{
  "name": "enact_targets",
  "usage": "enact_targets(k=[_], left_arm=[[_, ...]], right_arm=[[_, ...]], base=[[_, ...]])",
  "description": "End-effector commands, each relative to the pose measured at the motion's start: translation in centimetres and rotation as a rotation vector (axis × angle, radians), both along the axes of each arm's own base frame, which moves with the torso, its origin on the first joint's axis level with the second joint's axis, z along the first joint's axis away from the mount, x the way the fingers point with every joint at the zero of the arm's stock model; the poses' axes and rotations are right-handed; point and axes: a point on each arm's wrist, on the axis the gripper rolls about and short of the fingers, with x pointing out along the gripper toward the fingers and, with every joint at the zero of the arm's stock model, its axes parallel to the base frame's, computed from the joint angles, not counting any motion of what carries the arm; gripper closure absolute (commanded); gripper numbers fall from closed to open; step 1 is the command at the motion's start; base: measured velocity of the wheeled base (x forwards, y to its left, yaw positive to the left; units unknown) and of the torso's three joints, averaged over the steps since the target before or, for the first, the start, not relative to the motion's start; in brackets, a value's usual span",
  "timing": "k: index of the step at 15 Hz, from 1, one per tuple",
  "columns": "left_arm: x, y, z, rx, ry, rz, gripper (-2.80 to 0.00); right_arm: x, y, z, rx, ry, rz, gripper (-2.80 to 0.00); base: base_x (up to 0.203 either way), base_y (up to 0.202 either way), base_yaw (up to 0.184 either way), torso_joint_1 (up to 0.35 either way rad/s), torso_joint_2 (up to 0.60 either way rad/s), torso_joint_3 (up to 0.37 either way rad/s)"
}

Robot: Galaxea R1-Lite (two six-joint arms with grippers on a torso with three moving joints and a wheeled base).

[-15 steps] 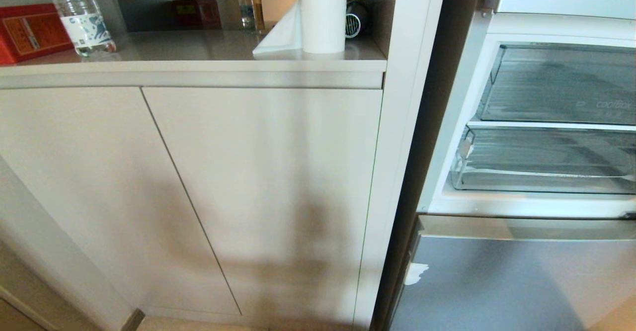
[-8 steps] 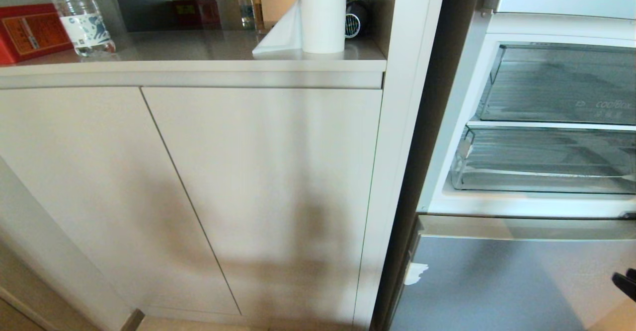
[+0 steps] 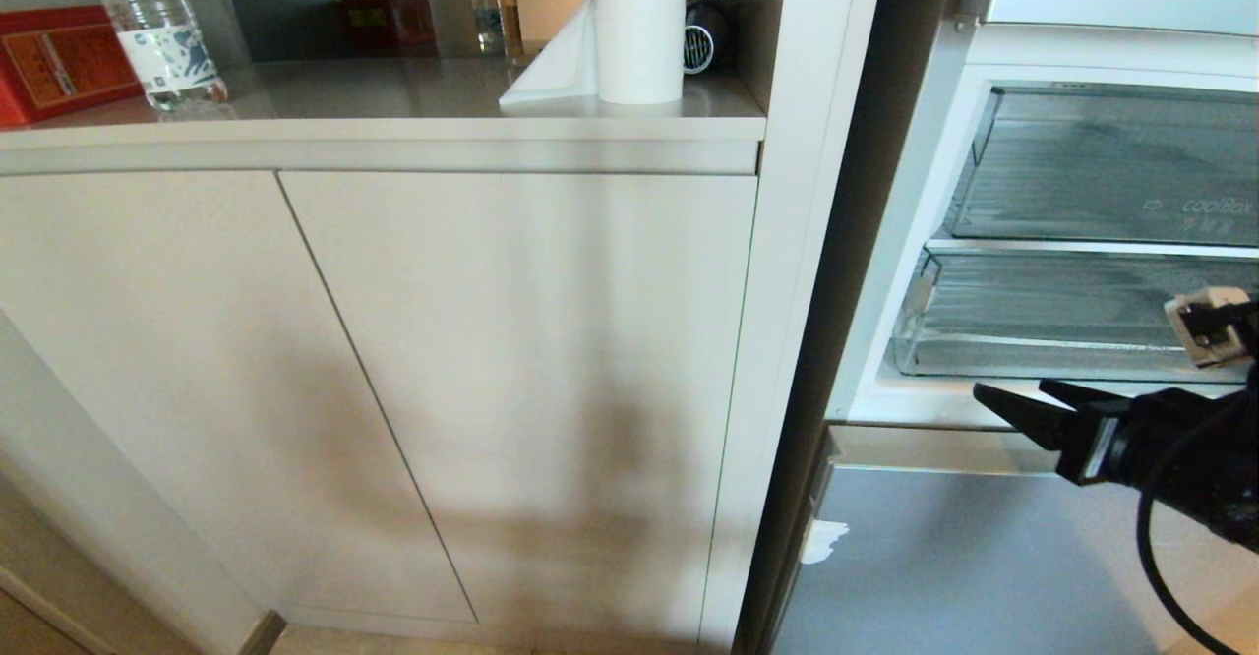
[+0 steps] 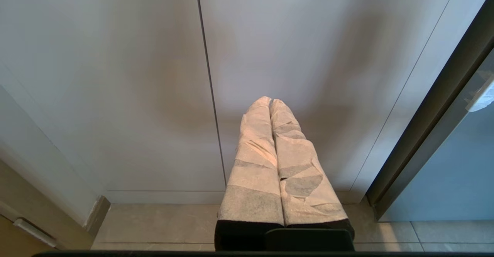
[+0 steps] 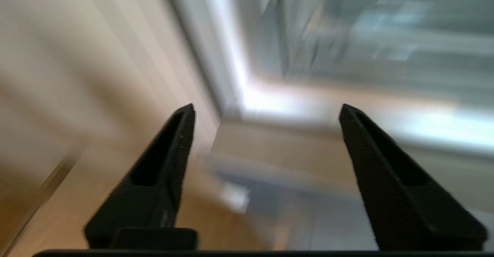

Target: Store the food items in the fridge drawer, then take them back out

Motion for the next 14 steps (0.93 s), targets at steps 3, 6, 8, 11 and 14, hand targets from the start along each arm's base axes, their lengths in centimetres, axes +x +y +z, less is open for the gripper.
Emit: enact_targets(k=[3,6,8,11,14], left_arm=[[0.0,0.0,0.0,0.000,0.002,0.000,0.00],[0.0,0.0,0.0,0.000,0.002,0.000,0.00],[0.0,0.0,0.0,0.000,0.002,0.000,0.00],[0.0,0.0,0.0,0.000,0.002,0.000,0.00],[0.0,0.0,0.0,0.000,0.002,0.000,0.00]], right_arm=[[3.9,0.8,-0.5,-0.072,-0.085,-0.145,-2.80],[5.3,1.5,-1.0,-0.094,-0.116,-0.178,-2.80],[6.4,1.7,-1.3,-0.109,-0.144,-0.198,-2.80],[7.6,2.0,-1.6,-0.103,-0.163,-0.203,-2.80],[8.8,2.3,-1.8,-0.095,-0.177,-0.218,-2.80]], base=[[0.000,0.000,0.000,0.000,0.00,0.000],[0.000,0.000,0.000,0.000,0.00,0.000],[0.000,0.000,0.000,0.000,0.00,0.000],[0.000,0.000,0.000,0.000,0.00,0.000],[0.000,0.000,0.000,0.000,0.00,0.000]])
